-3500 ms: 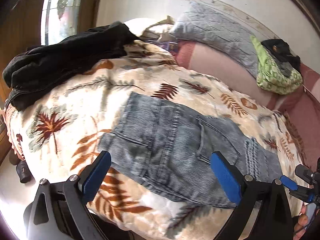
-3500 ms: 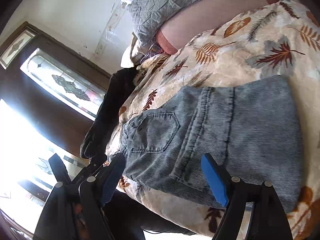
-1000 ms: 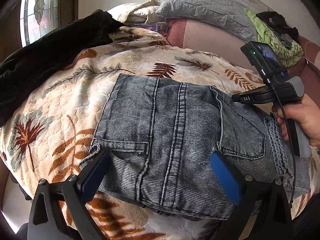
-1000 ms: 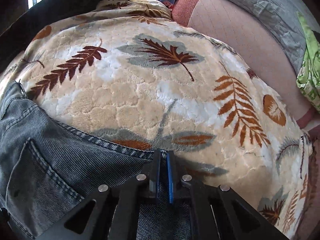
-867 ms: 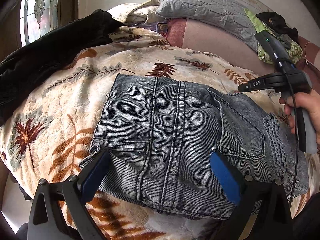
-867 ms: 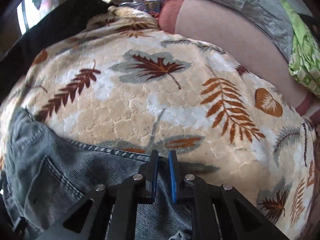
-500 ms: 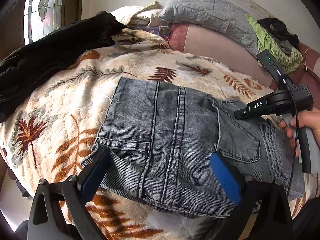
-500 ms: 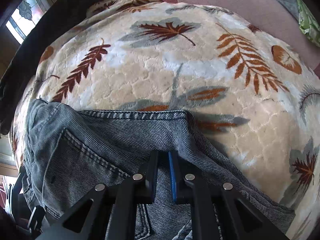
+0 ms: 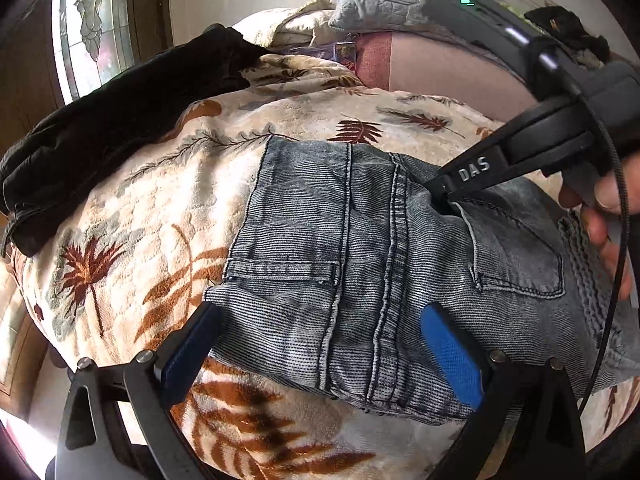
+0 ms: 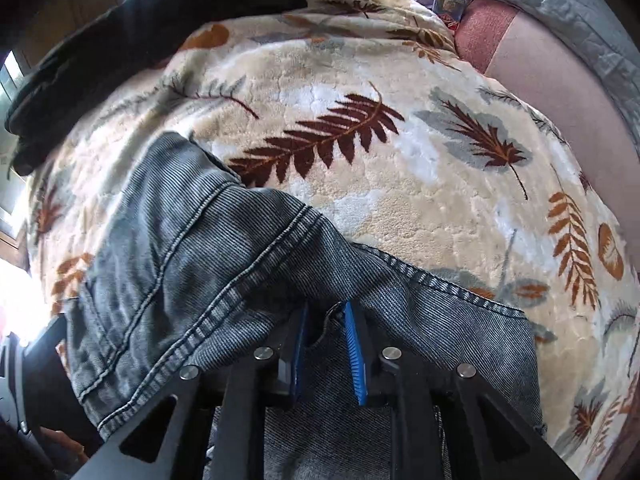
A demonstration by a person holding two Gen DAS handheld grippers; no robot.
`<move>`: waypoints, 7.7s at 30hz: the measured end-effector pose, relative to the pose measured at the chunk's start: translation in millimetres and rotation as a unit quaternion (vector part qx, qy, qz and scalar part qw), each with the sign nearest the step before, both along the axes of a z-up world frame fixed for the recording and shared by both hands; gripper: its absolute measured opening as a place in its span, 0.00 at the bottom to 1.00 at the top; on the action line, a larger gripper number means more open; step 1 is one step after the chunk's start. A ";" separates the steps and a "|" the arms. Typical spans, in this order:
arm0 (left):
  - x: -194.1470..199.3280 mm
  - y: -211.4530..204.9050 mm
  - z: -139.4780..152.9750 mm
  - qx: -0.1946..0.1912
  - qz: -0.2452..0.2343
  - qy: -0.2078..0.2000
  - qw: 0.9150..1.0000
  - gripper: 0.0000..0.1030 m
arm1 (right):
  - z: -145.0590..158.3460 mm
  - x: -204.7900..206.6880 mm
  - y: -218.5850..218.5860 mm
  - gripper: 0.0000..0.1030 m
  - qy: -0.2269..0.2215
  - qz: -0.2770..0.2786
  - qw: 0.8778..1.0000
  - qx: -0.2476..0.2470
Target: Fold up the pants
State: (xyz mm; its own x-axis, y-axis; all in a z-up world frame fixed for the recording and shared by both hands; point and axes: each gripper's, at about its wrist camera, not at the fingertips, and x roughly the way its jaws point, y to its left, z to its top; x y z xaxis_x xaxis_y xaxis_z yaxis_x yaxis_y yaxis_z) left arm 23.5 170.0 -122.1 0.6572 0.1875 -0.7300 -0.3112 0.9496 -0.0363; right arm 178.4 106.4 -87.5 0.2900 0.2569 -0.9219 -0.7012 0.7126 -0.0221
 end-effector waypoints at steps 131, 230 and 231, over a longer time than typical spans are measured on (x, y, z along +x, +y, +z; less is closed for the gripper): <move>20.7 -194.7 13.5 -0.075 -0.200 0.032 0.976 0.74 | 61.1 82.8 -192.5 0.73 0.094 -0.123 0.985 0.073; 69.5 -105.0 34.7 -0.283 -0.181 0.068 0.940 0.84 | -14.9 -57.8 -437.1 0.76 0.185 -0.350 0.836 0.380; 78.5 -101.3 28.4 -0.309 -0.185 0.079 0.929 0.84 | -19.0 -50.9 -443.0 0.76 0.196 -0.356 0.827 0.388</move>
State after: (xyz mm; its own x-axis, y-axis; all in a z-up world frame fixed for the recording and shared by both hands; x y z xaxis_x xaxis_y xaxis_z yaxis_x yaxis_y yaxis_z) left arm 102.0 68.7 -93.7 0.4686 -0.5184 -0.7153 -0.0143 0.8051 -0.5929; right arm 127.5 -336.6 -106.5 0.3409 0.7073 -0.6192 0.0572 0.6419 0.7647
